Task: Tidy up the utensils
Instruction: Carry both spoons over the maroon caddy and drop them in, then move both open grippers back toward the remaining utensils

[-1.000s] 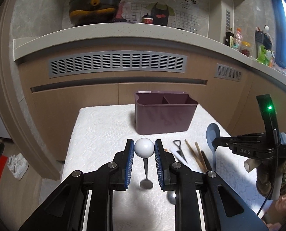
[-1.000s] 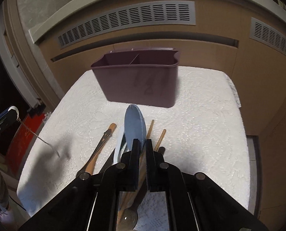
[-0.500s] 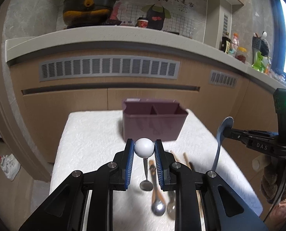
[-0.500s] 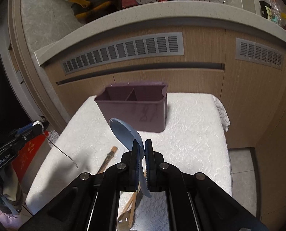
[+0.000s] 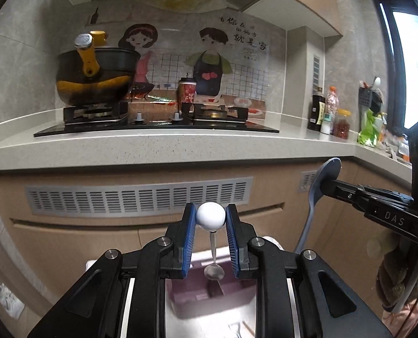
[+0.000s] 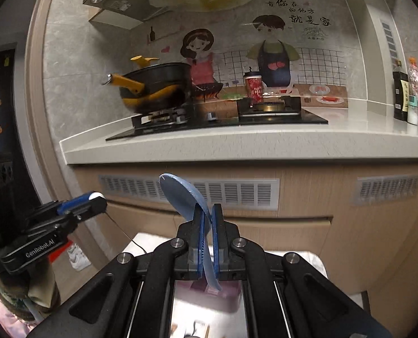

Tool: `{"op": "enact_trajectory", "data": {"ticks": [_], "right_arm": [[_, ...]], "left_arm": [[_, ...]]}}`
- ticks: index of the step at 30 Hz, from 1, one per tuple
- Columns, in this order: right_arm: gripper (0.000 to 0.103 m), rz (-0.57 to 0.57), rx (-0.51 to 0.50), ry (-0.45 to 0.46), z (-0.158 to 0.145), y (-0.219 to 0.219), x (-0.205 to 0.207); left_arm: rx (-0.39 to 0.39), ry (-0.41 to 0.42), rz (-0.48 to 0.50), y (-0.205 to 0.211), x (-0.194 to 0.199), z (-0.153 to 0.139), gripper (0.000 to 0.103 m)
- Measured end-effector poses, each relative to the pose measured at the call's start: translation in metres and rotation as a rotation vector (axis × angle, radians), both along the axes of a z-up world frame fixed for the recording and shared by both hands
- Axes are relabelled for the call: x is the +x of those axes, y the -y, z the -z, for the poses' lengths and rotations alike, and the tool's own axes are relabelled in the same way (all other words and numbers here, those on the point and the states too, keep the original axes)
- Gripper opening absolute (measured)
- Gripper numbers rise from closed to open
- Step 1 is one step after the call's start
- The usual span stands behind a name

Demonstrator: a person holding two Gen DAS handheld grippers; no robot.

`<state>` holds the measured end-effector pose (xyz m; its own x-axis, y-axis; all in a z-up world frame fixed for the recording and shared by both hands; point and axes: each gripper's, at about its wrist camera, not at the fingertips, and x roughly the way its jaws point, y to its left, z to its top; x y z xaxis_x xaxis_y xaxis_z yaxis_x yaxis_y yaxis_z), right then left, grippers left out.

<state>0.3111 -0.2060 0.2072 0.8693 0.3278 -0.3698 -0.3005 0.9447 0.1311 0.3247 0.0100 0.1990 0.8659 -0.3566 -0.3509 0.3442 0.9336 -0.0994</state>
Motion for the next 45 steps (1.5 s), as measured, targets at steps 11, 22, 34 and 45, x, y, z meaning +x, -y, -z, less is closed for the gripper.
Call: {"op": "enact_trajectory", "data": {"ticks": [11,22,34,45], "right_arm": [[0.005,0.007,-0.033,-0.159,0.081,-0.013,0.073],[0.050,0.056,-0.048,-0.282,0.154,-0.003,0.094],[0.079,0.174,-0.217,-0.308,0.182,0.029,0.018],[0.092,0.146,-0.344,-0.376,0.226,0.014,-0.057]], "left_arm": [[-0.002,-0.175,-0.010,0.007,0.080,0.076,0.022],[-0.007,-0.309,-0.033,0.009,0.089,0.148,0.031],[0.064,-0.298,-0.097,-0.001,0.007,0.172,0.063],[0.081,-0.438,-0.150,-0.001,-0.064,0.222,0.069]]}}
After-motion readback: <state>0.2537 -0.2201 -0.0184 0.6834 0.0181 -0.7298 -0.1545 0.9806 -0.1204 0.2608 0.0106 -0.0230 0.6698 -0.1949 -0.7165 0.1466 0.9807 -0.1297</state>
